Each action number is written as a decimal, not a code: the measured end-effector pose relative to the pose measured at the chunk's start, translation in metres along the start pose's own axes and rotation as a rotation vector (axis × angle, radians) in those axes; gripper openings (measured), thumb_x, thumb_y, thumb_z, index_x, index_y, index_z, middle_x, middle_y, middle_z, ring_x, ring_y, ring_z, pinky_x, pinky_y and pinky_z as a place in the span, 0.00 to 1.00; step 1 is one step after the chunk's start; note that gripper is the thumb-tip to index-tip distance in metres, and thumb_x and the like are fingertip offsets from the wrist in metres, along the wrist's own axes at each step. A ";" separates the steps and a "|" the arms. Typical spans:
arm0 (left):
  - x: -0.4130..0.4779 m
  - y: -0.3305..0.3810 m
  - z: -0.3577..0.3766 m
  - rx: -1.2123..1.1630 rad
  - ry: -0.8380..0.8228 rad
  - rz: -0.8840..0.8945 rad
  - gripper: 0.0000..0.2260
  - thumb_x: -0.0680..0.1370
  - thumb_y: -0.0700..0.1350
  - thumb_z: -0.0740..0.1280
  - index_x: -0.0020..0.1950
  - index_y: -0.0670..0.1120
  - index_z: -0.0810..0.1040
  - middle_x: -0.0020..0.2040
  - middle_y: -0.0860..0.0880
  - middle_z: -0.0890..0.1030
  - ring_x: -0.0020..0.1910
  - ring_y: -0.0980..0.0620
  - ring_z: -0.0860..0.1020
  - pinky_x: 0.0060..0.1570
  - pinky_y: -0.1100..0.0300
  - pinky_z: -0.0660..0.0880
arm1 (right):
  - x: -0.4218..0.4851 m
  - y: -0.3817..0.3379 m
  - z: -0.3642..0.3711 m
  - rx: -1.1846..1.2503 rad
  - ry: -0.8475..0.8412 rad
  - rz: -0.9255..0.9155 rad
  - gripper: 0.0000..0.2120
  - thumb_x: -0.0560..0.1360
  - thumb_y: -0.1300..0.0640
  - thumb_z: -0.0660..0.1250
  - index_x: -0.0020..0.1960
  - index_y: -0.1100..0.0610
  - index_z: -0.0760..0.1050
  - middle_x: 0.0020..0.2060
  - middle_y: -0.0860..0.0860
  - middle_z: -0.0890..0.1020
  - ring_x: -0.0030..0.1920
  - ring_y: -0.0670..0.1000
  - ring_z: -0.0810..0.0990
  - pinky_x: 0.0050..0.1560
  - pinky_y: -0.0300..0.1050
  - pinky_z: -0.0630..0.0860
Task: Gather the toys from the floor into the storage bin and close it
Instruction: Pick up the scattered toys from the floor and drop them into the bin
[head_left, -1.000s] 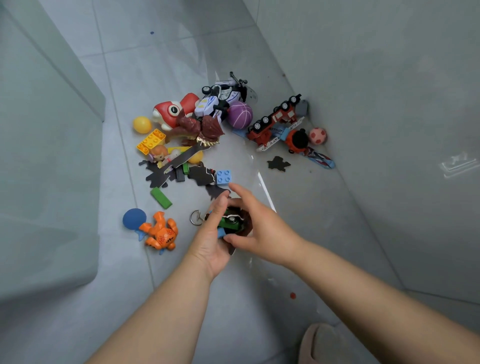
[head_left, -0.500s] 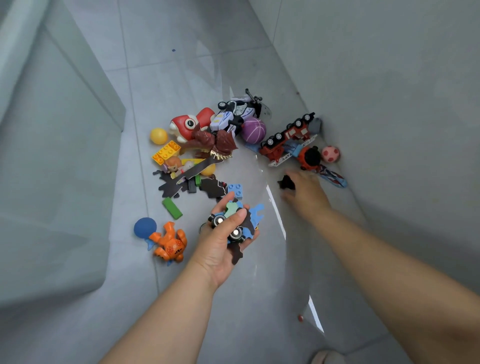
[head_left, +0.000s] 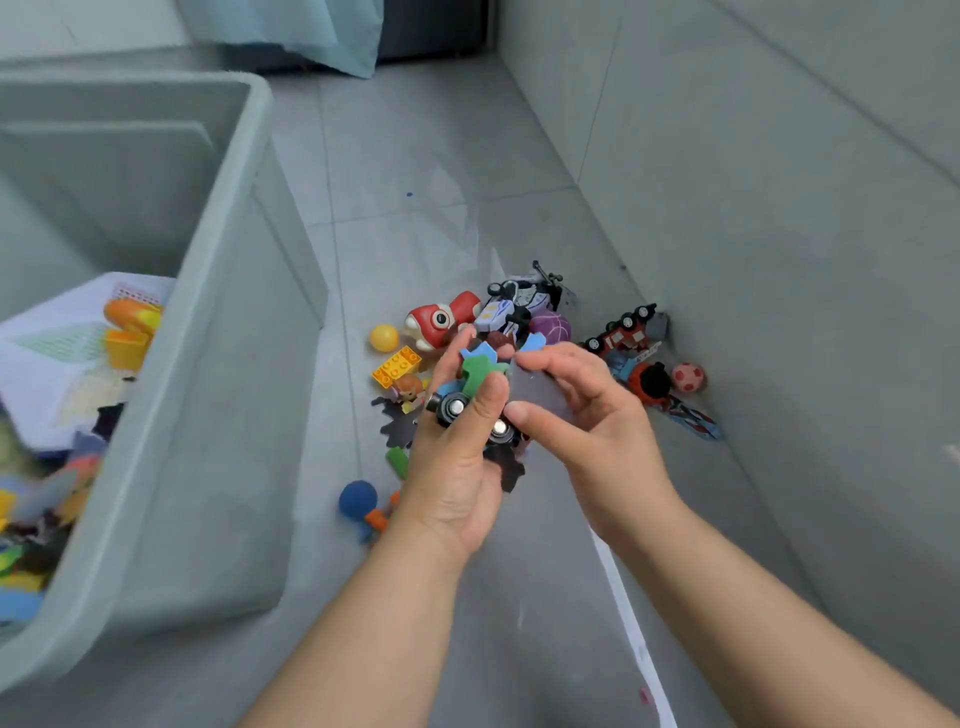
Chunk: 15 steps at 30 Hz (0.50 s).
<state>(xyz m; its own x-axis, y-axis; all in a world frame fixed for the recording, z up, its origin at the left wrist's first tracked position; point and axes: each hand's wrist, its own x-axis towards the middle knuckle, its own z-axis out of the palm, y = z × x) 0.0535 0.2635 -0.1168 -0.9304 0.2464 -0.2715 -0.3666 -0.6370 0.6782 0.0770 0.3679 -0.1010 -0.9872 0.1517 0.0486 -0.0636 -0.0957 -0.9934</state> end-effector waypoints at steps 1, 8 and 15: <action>-0.004 0.022 0.006 0.036 -0.023 0.052 0.38 0.54 0.53 0.81 0.63 0.55 0.75 0.62 0.48 0.79 0.63 0.47 0.76 0.62 0.45 0.72 | 0.004 -0.018 0.014 0.045 -0.026 -0.039 0.17 0.63 0.63 0.75 0.48 0.45 0.81 0.58 0.52 0.74 0.62 0.41 0.73 0.61 0.38 0.71; -0.046 0.168 -0.020 0.077 0.085 0.427 0.24 0.67 0.38 0.71 0.63 0.49 0.74 0.51 0.50 0.84 0.54 0.50 0.81 0.51 0.54 0.79 | 0.020 -0.088 0.152 0.373 -0.324 0.079 0.37 0.64 0.68 0.72 0.68 0.47 0.65 0.59 0.47 0.79 0.63 0.53 0.76 0.66 0.51 0.70; -0.077 0.219 -0.099 0.308 0.574 0.414 0.25 0.65 0.50 0.77 0.60 0.53 0.75 0.56 0.46 0.81 0.55 0.45 0.80 0.58 0.45 0.76 | 0.003 -0.076 0.262 0.487 -0.408 0.500 0.11 0.73 0.70 0.62 0.52 0.59 0.77 0.47 0.61 0.81 0.40 0.55 0.81 0.39 0.47 0.77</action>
<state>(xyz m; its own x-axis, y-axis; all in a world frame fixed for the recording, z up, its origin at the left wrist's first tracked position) 0.0451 0.0328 -0.0147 -0.8739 -0.4391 -0.2086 -0.0525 -0.3414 0.9385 0.0402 0.1179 0.0023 -0.8852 -0.3841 -0.2623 0.4361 -0.4891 -0.7554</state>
